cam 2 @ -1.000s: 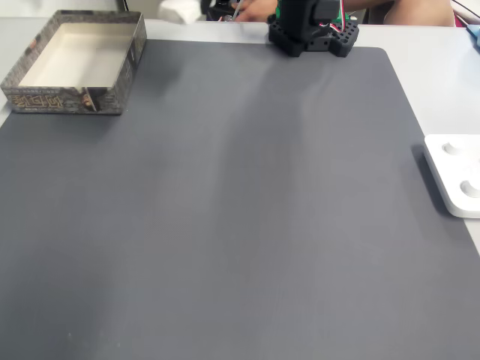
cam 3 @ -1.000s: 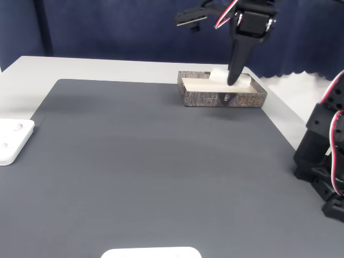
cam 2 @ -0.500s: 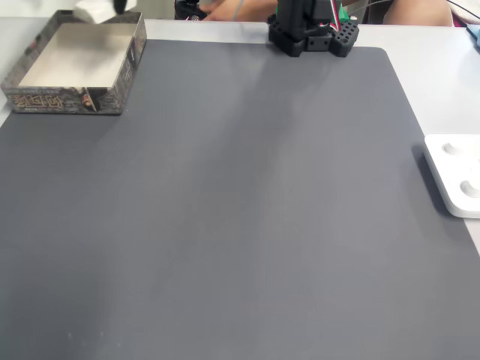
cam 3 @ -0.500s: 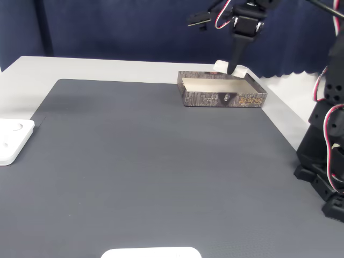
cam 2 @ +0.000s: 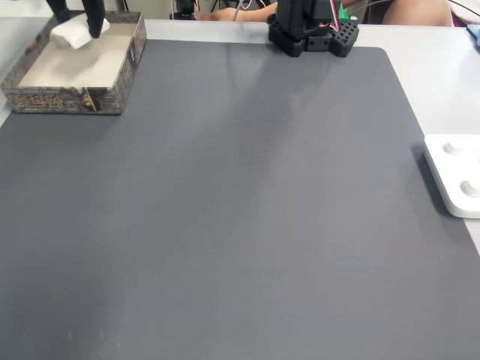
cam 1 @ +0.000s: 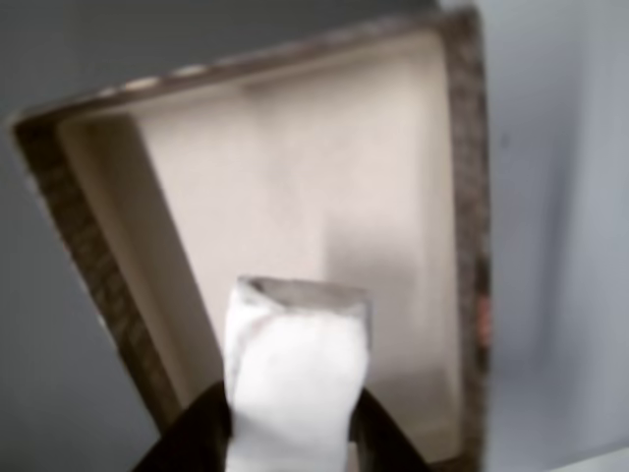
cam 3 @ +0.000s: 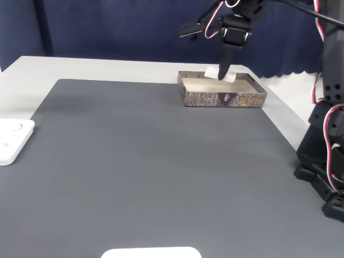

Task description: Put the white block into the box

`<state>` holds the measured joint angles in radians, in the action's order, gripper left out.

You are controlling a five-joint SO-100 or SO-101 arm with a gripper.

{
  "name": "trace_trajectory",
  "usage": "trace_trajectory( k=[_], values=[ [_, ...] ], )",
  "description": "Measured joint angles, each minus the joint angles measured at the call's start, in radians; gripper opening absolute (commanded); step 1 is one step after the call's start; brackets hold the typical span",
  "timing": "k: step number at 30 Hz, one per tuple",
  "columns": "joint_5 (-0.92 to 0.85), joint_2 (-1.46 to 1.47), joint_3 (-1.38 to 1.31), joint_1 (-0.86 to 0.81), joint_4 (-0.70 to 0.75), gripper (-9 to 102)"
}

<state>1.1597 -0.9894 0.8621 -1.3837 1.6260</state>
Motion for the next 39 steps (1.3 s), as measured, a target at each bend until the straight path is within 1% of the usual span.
trace_trajectory(
  k=[7, 13, 27, 35, 39],
  values=[
    [0.135, 0.002, -0.002, 0.000, 0.000, -2],
    [0.195, 0.057, -0.032, 0.000, 0.000, -2],
    [0.204, 0.227, -0.164, -0.006, 0.000, -2],
    [0.216, 0.265, -0.210, -0.009, 0.000, -1],
    [0.222, 0.265, -0.218, -0.012, 0.000, 2]
  ],
)
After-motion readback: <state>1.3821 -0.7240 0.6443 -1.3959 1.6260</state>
